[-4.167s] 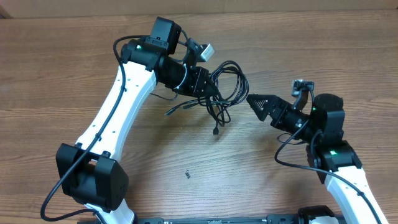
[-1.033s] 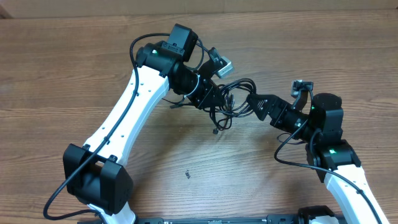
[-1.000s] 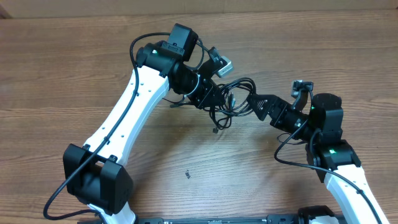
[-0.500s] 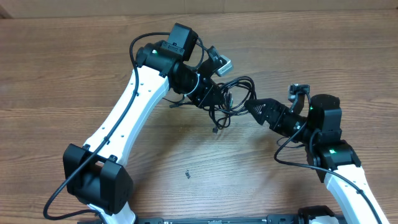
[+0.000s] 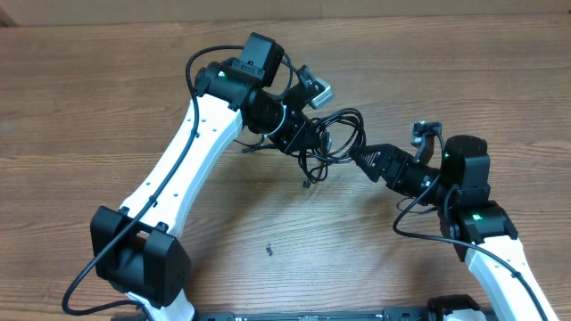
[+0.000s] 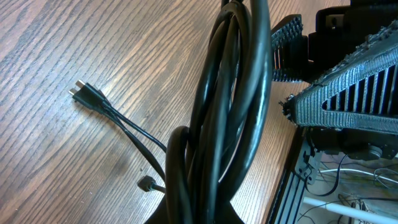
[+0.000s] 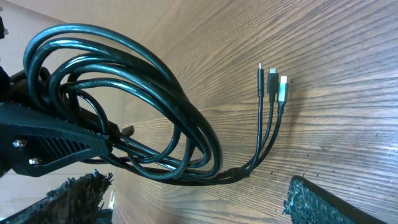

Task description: Untangle cables

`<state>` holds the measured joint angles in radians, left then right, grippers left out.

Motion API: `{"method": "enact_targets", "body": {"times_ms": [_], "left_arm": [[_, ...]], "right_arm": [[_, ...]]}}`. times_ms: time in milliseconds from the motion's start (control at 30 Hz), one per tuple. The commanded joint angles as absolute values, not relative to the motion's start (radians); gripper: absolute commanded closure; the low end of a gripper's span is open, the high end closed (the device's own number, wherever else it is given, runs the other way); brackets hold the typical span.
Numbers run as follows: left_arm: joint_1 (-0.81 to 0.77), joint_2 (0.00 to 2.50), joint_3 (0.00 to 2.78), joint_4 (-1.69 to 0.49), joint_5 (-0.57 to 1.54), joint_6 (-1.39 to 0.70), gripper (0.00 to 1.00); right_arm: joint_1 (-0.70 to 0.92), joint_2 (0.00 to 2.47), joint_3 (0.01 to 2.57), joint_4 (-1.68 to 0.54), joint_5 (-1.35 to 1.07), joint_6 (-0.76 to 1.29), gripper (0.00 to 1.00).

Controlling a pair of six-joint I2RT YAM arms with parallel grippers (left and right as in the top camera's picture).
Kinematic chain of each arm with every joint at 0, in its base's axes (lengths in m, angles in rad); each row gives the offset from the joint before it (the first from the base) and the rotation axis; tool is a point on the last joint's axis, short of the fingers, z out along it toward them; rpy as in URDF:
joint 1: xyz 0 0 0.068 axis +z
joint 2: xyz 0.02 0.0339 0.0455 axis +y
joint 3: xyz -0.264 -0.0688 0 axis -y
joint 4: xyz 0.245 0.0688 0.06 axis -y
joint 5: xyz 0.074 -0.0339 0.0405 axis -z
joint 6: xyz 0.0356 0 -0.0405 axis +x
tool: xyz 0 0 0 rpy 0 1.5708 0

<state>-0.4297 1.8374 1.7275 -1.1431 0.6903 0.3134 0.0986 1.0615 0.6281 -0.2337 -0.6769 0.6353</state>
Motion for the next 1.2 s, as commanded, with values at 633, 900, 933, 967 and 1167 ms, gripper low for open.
{"method": "enact_targets", "body": {"times_ms": [633, 900, 933, 967, 1167], "left_arm": [[-0.452, 1.808, 1.744, -1.083, 0.859, 0.363, 0.96], [-0.505, 1.808, 1.744, -1.068, 0.841, 0.363, 0.96], [-0.506, 1.808, 1.744, -1.069, 0.839, 0.363, 0.96], [-0.508, 1.808, 1.744, -1.069, 0.839, 0.363, 0.96], [-0.511, 1.808, 1.744, -1.069, 0.803, 0.363, 0.96]], "right_arm": [[0.096, 1.063, 0.648, -0.256, -0.619, 0.597, 0.44], [0.096, 1.063, 0.648, -0.256, -0.619, 0.597, 0.47], [0.096, 1.063, 0.648, -0.256, -0.619, 0.597, 0.52], [0.096, 1.063, 0.648, -0.256, -0.619, 0.597, 0.55], [0.096, 1.063, 0.648, -0.257, -0.619, 0.597, 0.94]]}}
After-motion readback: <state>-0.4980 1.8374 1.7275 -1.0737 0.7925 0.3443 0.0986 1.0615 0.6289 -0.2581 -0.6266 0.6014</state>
